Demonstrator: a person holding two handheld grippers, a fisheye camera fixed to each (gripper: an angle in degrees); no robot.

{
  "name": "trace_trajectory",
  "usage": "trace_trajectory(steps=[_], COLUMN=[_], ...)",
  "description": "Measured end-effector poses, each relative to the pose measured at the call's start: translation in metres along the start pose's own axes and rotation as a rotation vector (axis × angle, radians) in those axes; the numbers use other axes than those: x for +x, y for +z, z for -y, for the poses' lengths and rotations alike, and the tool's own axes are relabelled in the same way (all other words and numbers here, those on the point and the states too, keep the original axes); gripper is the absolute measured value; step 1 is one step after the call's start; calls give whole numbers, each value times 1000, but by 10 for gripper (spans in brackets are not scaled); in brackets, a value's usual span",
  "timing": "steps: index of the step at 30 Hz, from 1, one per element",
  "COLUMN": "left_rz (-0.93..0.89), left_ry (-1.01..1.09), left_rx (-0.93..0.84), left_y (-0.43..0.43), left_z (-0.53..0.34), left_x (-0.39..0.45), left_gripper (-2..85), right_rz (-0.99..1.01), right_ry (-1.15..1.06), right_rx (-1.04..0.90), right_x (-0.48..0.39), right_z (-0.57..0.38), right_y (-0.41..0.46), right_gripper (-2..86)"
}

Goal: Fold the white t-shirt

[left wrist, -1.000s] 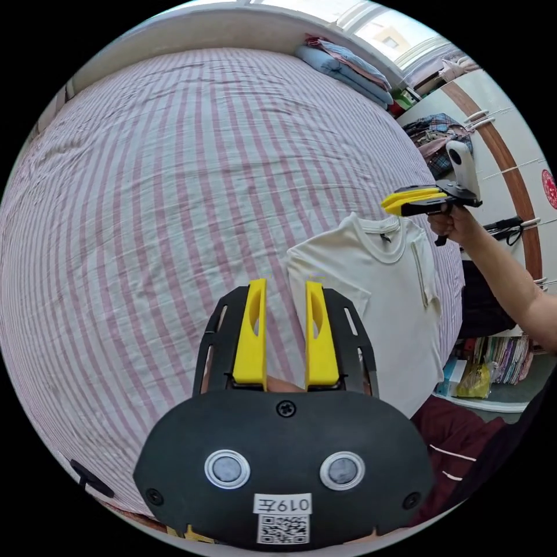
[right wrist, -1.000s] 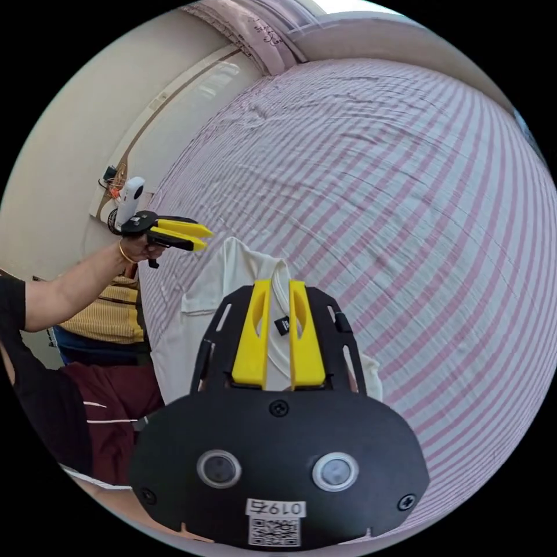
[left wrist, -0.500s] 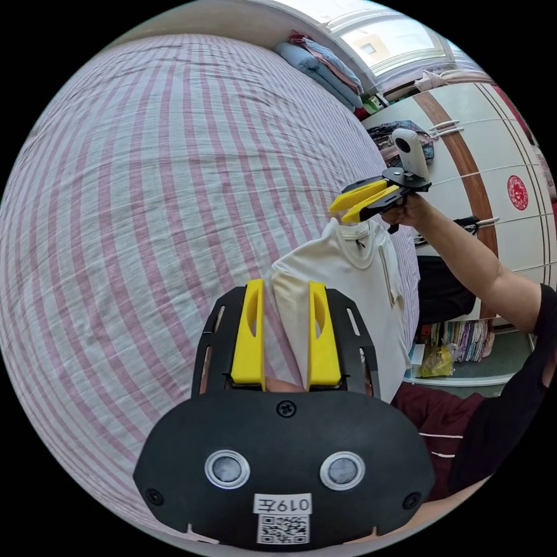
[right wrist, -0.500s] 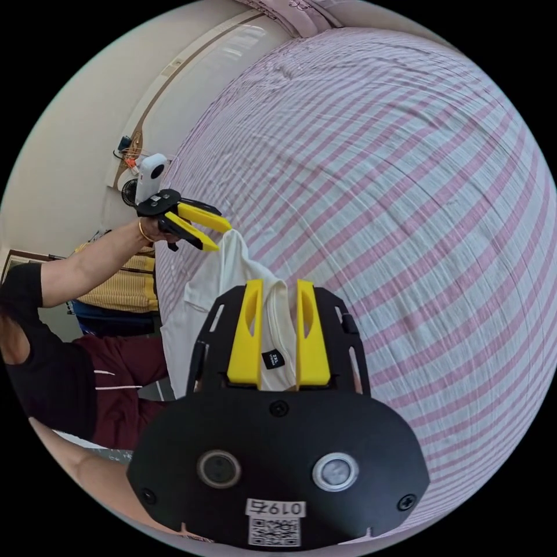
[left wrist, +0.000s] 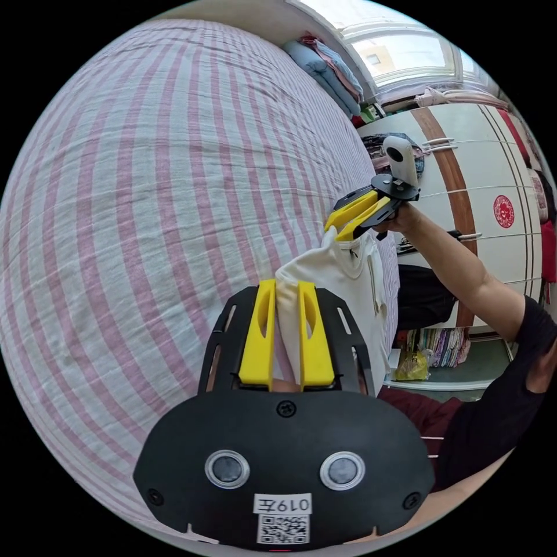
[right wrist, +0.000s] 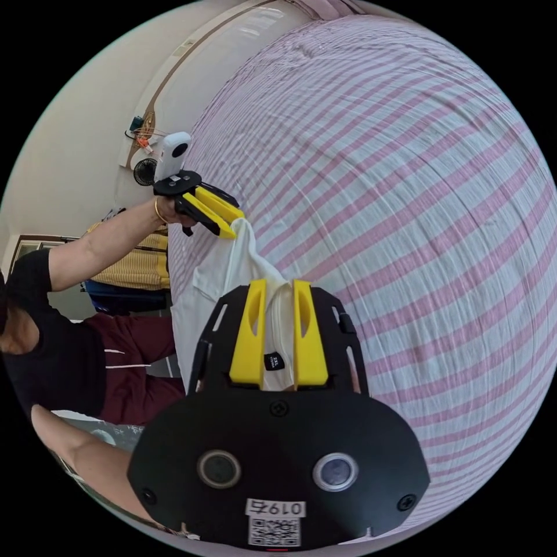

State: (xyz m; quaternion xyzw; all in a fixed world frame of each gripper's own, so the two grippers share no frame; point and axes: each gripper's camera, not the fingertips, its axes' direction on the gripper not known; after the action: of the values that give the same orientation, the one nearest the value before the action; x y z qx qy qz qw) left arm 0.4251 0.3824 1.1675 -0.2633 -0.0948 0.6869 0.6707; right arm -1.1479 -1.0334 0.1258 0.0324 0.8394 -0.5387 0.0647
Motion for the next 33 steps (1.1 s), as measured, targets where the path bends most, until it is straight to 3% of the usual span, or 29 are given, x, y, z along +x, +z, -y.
trace_trajectory(steps=[10, 18, 26, 33], left_rz=[53, 147, 150, 167], left_ry=[-23, -118, -138, -149], left_rx=[41, 56, 22, 78], left_y=[-13, -8, -15, -29], left_z=[-22, -38, -46, -58], left_x=[-32, -48, -60, -61], left_gripper=[11, 9, 11, 10], right_rz=[-34, -74, -90, -156], right_ry=[0, 125, 119, 73], right_rx=[34, 82, 88, 170], right_x=[-2, -4, -20, -56], right_z=[28, 38, 45, 45], right_y=[0, 9, 5, -7], right_gripper=[-7, -4, 45, 24])
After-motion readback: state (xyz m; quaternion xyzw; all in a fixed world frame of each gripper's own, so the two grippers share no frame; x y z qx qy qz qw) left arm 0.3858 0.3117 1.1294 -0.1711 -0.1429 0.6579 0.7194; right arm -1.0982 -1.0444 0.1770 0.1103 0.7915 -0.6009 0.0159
